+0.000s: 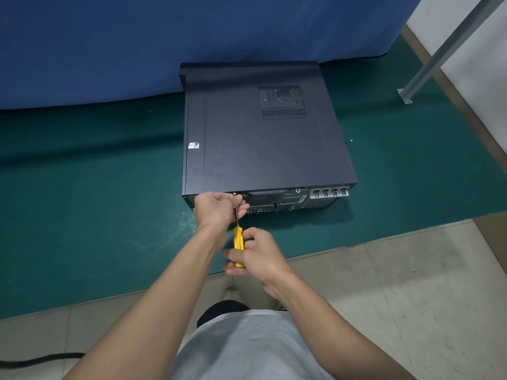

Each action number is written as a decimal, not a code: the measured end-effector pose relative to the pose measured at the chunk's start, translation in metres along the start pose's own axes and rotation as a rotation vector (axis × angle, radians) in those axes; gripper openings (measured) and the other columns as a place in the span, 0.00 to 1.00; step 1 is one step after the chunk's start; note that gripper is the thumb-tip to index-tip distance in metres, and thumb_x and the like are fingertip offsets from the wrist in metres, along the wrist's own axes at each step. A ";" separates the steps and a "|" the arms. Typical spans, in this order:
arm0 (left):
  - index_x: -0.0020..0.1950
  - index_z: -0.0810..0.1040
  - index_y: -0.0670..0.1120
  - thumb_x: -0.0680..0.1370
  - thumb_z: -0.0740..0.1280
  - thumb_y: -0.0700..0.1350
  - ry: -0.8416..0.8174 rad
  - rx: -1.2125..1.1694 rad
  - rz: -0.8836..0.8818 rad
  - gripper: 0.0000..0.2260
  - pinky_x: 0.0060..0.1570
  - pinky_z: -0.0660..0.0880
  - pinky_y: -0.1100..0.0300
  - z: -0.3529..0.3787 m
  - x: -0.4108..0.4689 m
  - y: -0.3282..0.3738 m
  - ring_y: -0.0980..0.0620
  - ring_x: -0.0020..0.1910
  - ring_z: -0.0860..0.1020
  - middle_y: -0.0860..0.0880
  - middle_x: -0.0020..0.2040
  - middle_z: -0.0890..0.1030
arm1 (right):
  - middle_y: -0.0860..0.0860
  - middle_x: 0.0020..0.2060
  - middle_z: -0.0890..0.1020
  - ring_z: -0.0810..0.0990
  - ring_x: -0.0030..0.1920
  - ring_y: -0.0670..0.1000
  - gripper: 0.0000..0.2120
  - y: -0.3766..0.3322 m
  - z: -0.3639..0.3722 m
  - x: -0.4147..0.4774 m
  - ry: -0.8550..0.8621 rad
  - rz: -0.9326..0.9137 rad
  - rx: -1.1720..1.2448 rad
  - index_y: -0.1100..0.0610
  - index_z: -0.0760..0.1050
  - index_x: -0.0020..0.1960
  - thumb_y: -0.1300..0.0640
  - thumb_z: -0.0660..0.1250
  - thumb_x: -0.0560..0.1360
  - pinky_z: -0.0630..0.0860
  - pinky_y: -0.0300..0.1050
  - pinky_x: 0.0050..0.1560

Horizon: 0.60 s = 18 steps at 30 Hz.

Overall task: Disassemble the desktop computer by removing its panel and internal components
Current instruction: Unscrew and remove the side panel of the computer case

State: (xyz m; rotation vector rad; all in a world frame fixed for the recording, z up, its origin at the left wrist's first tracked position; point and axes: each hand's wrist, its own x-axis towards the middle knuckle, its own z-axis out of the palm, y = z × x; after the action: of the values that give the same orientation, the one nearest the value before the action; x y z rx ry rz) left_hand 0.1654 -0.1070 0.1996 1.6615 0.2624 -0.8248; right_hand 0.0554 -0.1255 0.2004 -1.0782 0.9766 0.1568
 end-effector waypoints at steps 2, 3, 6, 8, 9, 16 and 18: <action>0.47 0.78 0.32 0.77 0.65 0.31 -0.050 -0.065 -0.027 0.03 0.38 0.82 0.61 -0.001 -0.001 0.000 0.45 0.39 0.84 0.35 0.42 0.83 | 0.60 0.46 0.80 0.83 0.37 0.52 0.10 -0.004 -0.005 -0.002 -0.100 0.013 0.087 0.63 0.71 0.57 0.67 0.65 0.76 0.80 0.44 0.39; 0.48 0.78 0.32 0.78 0.64 0.30 -0.080 -0.101 -0.042 0.04 0.38 0.81 0.61 -0.002 -0.001 0.000 0.45 0.39 0.84 0.35 0.43 0.82 | 0.61 0.47 0.80 0.84 0.39 0.54 0.11 -0.005 -0.007 -0.003 -0.152 0.029 0.147 0.64 0.70 0.59 0.68 0.63 0.77 0.80 0.45 0.40; 0.49 0.78 0.32 0.78 0.64 0.31 -0.117 -0.161 -0.065 0.04 0.40 0.82 0.60 -0.005 -0.003 0.000 0.44 0.41 0.85 0.36 0.44 0.83 | 0.61 0.47 0.79 0.84 0.40 0.56 0.14 -0.005 -0.008 -0.004 -0.165 0.014 0.137 0.66 0.68 0.62 0.70 0.62 0.77 0.81 0.46 0.43; 0.48 0.79 0.32 0.76 0.68 0.32 -0.075 -0.127 -0.046 0.03 0.39 0.82 0.60 -0.004 -0.005 -0.001 0.45 0.41 0.84 0.37 0.42 0.83 | 0.60 0.46 0.79 0.83 0.37 0.54 0.14 -0.004 -0.004 -0.004 -0.086 -0.015 0.060 0.65 0.69 0.59 0.71 0.65 0.75 0.82 0.48 0.44; 0.48 0.79 0.32 0.74 0.70 0.32 -0.041 -0.095 -0.029 0.04 0.38 0.82 0.61 -0.003 -0.005 -0.001 0.45 0.40 0.85 0.38 0.42 0.83 | 0.60 0.46 0.78 0.83 0.36 0.53 0.14 -0.004 -0.001 -0.003 -0.053 -0.017 0.043 0.64 0.69 0.58 0.71 0.66 0.74 0.82 0.49 0.45; 0.48 0.77 0.31 0.78 0.63 0.30 -0.092 -0.101 -0.037 0.04 0.37 0.81 0.62 -0.002 -0.003 0.000 0.46 0.38 0.84 0.36 0.43 0.82 | 0.60 0.46 0.80 0.83 0.42 0.55 0.09 -0.010 -0.006 -0.006 -0.175 0.042 0.133 0.64 0.70 0.57 0.66 0.63 0.78 0.81 0.47 0.44; 0.49 0.76 0.31 0.78 0.63 0.30 -0.140 -0.158 -0.052 0.04 0.39 0.81 0.61 -0.005 -0.003 0.000 0.45 0.40 0.84 0.35 0.44 0.82 | 0.61 0.47 0.79 0.83 0.43 0.56 0.11 -0.011 -0.008 -0.006 -0.215 0.062 0.138 0.65 0.69 0.61 0.68 0.61 0.78 0.81 0.48 0.47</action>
State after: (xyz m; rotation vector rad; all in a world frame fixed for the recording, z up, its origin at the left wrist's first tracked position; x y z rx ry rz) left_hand 0.1648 -0.1020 0.2015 1.4482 0.2675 -0.9313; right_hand 0.0531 -0.1360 0.2113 -0.8856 0.8149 0.2474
